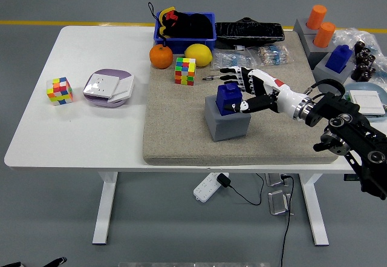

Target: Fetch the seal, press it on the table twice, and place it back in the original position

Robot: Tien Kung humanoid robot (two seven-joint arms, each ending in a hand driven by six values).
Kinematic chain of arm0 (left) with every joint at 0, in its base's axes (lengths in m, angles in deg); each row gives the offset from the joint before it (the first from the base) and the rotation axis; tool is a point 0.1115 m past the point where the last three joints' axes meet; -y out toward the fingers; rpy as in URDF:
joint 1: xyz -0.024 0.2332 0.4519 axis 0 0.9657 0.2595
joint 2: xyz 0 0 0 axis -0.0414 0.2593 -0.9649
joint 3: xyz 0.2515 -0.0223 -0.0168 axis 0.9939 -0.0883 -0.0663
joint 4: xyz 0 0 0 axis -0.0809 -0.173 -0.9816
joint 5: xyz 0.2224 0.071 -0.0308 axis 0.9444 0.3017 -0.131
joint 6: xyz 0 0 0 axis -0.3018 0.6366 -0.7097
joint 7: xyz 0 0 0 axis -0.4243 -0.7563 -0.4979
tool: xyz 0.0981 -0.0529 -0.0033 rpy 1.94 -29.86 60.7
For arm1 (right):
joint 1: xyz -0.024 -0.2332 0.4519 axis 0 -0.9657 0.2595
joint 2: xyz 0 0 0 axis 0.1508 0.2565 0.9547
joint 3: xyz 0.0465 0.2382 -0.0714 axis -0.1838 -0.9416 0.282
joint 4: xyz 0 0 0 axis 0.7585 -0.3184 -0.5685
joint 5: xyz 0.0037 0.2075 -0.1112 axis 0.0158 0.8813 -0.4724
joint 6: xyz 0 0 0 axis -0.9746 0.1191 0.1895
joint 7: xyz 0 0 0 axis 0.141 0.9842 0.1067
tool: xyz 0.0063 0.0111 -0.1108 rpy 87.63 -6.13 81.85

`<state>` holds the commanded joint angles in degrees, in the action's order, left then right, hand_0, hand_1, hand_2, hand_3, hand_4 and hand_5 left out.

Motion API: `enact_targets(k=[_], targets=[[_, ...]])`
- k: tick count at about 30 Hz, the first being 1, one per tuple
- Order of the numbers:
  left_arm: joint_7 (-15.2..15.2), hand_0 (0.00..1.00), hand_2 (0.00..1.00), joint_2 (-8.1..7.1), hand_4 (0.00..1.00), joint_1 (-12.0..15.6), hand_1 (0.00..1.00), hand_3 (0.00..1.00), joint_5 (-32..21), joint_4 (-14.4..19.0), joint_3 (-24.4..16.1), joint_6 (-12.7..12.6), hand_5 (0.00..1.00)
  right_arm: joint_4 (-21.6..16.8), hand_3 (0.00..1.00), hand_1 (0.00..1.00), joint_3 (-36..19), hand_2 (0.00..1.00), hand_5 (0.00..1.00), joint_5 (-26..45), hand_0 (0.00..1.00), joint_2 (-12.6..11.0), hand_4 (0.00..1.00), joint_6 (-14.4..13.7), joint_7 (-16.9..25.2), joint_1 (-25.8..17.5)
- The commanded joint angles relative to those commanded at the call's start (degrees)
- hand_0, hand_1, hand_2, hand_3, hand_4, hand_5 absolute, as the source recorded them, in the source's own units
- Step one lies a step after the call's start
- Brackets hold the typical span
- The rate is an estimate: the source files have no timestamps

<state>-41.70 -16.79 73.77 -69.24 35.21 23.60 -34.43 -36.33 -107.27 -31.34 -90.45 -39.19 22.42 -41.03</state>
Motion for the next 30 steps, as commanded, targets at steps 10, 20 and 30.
enact_targets(k=[10,20,30], targets=[[0.04,0.812,0.773,0.1,0.698,-0.04,0.805,0.814,-0.09,0.0,0.02,0.05,0.434,0.47,0.884,0.863,0.23,0.863,0.008,-1.7,0.87,-0.08,0.998,-0.38,0.29,0.22],[-0.02,0.813,0.774,0.13,0.698,0.06,0.805,0.814,-0.34,-0.03,0.35,0.13,0.432,3.02,0.841,0.801,1.58,0.806,0.002,-1.25,0.82,0.38,0.916,-2.17,1.27,0.26],[0.01,0.813,0.776,0.32,0.699,0.13,0.805,0.813,-0.16,-0.03,0.14,0.16,0.432,3.27,0.797,0.751,2.83,0.753,0.002,0.4,0.786,0.78,0.844,-4.72,2.58,-0.2]])
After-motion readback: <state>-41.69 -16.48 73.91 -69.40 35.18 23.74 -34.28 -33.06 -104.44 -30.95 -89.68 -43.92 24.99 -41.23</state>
